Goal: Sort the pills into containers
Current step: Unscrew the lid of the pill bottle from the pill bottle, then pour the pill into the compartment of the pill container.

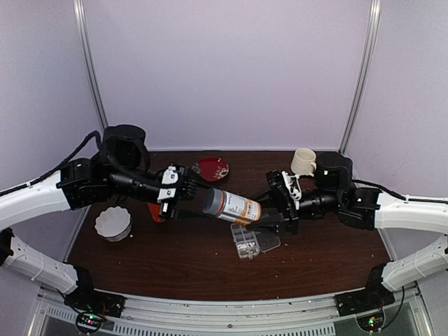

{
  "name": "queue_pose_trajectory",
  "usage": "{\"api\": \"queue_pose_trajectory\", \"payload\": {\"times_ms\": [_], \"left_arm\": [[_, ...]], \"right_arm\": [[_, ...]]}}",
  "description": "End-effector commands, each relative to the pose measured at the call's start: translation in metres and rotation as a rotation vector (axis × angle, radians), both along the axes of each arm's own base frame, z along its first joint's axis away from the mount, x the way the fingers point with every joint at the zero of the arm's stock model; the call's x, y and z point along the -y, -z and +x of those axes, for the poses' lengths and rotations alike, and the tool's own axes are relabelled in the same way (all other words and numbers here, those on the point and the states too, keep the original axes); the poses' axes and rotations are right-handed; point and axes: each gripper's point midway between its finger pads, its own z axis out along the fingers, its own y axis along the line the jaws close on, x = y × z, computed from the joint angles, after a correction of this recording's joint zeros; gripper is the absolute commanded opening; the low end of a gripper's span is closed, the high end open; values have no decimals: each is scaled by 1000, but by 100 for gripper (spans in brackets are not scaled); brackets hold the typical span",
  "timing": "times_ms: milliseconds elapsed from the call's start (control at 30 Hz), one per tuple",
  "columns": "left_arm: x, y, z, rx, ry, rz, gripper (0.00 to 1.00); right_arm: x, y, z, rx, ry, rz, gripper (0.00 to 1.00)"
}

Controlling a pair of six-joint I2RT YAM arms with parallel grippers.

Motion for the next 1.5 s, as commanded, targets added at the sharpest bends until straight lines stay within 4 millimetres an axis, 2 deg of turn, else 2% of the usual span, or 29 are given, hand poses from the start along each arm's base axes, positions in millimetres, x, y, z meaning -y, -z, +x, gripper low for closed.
{"api": "queue_pose_trajectory", "payload": {"times_ms": [0, 133, 200, 267, 367, 533, 667, 867, 933, 1100, 1200, 1267, 1367, 1467], "left_arm": [[20, -54, 6, -318, -106, -170, 6], [27, -72, 27, -743, -319, -210, 0], [26, -74, 44, -955, -480, -214, 0], [28, -78, 47, -1129, -539, -206, 0], [24, -72, 56, -1373, -662, -240, 0], [18, -74, 63, -1659, -724, -368, 0], [7, -78, 68, -1777, -768, -449, 0], [-6, -52, 70, -2047, -850, -525, 0], [-7, -49, 68, -2059, -872, -508, 0], [-17, -64, 69, -1964, -915, -506, 0], [-35, -74, 79, -1818, -971, -567, 0], [-48, -77, 86, -1689, -1016, -587, 0], [-62, -67, 97, -1483, -1090, -558, 0], [-67, -44, 105, -1337, -1140, -505, 0]], "right_arm": [[1, -21, 28, 246, 145, 72, 0], [4, -28, 46, 366, 251, 103, 0], [6, -32, 57, 407, 332, 116, 0], [9, -34, 64, 454, 398, 139, 0], [13, -38, 69, 496, 473, 174, 0], [17, -37, 75, 557, 560, 162, 0], [21, -34, 73, 559, 573, 170, 0], [27, -26, 73, 590, 594, 153, 0], [29, -24, 71, 593, 588, 166, 0], [30, -20, 64, 540, 564, 190, 0], [36, -22, 58, 486, 547, 227, 0], [40, -16, 55, 430, 536, 212, 0], [45, -3, 51, 323, 532, 171, 0], [54, 16, 47, 210, 535, 128, 0]]}}
